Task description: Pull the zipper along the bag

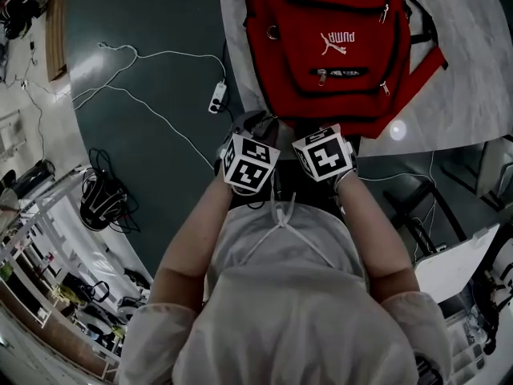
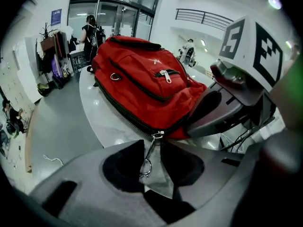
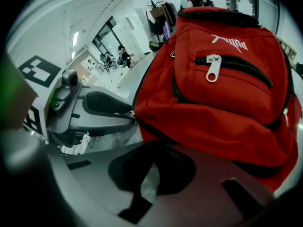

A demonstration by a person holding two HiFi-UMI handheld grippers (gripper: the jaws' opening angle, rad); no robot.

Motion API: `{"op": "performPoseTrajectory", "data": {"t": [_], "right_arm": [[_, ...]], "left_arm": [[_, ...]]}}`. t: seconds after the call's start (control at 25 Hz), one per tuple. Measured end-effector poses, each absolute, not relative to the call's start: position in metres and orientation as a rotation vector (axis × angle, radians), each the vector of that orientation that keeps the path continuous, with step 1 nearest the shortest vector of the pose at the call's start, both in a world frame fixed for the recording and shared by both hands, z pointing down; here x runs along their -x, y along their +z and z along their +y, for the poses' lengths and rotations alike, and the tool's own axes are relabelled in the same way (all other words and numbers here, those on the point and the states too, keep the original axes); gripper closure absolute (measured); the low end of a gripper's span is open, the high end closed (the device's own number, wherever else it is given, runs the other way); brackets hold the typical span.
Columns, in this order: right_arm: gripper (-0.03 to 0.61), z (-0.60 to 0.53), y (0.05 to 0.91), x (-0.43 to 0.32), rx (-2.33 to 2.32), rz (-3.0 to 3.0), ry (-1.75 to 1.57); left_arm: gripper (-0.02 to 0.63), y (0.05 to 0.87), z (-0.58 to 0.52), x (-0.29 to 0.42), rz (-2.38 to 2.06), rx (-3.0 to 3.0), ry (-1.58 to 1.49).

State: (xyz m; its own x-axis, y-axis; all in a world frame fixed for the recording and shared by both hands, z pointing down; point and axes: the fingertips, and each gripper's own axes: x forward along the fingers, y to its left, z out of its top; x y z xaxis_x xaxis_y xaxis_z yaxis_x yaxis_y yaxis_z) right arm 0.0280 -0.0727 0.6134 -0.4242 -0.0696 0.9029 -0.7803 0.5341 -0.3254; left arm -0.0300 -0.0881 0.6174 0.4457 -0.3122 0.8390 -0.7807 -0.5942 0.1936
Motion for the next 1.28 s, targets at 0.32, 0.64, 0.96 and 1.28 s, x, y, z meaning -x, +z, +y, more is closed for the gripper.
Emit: {"op": "performPoseTrajectory", "data": {"t": [0.32, 0.64, 0.96, 1.28], "right_arm": [[0.552, -0.071, 0.615, -0.028, -0.664, -1.846, 1.012], [0.552, -0.070, 0.615, -0.029, -0.625, -1.879, 1.021], [0.552, -0.069, 0.614, -0.027, -0.579, -1.863, 0.999], [0.552, -0.071, 0.613, -0.026, -0.574, -1.874, 1.030]], "left_arm": [[0.592, 0.623, -0.085, 0.028, -0.872, -2.158, 1.182], [0.591, 0.620, -0.092, 0.038, -0.945, -2.120, 1.067], [0.591, 0.615, -0.108, 0.048, -0.990, -2.119, 1.062], [0.590, 0.611, -0.134, 0.055, -1.012, -2.168, 1.108]]}}
